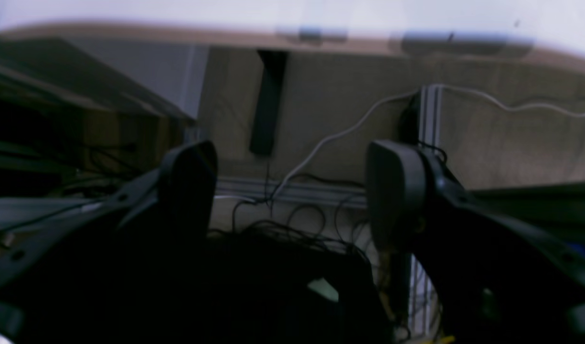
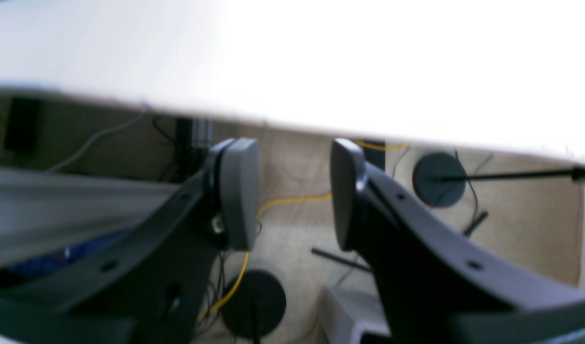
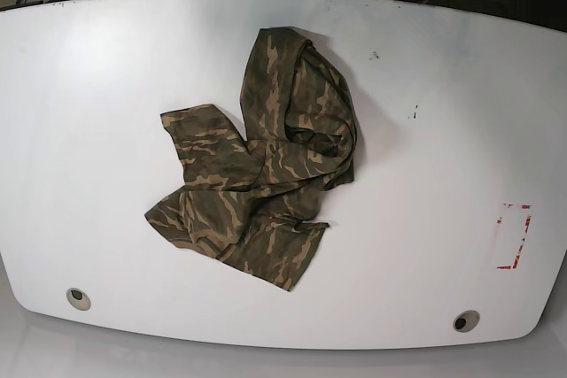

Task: Layout the t-shirt on the table in an organized manner, then fold the t-shirt properly
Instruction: 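Move the right gripper down toward the edge of the camouflage shirt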

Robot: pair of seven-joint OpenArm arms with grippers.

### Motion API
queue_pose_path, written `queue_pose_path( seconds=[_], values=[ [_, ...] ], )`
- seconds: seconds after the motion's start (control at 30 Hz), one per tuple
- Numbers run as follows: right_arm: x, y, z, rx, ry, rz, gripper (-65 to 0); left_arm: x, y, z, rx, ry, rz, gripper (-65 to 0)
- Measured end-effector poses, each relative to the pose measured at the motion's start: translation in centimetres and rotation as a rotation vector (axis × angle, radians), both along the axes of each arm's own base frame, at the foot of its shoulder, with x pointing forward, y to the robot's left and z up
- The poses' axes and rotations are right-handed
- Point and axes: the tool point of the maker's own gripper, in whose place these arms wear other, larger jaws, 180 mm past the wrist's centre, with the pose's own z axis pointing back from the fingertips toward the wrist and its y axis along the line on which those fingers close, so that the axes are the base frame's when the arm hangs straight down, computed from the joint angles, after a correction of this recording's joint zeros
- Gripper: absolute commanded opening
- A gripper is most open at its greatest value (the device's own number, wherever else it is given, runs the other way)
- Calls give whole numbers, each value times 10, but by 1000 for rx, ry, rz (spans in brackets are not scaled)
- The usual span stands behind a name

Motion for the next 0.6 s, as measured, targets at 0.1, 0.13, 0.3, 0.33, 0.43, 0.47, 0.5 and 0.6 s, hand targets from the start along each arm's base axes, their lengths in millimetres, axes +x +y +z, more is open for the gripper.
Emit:
queue_pose_path(
  seconds=[0.1,0.13,0.3,0.33,0.43,0.47,0.5,0.6],
  values=[
    [8,0,1,-1,-22,-1,-407,12,-5,0,-20,-32,-13,-196],
    [11,0,1,-1,-29,-3,-407,17,-5,1,-20,-46,-15,-196],
    [29,0,4,-1,-76,-3,-407,42,-4,15,-8,-123,-29,-195],
    [33,0,5,-1,-86,-3,-407,46,-3,19,-4,-139,-32,-195],
    [45,0,7,-3,-121,-4,-407,55,-3,24,4,-170,-31,-196],
    [49,0,8,-3,-132,-4,-407,58,-3,24,4,-176,-31,-196],
    [52,0,8,-4,-141,-5,-407,62,-3,24,4,-187,-31,-196],
    [63,0,10,-3,-170,-6,-407,75,-4,25,-1,-216,-35,-196]
  ],
)
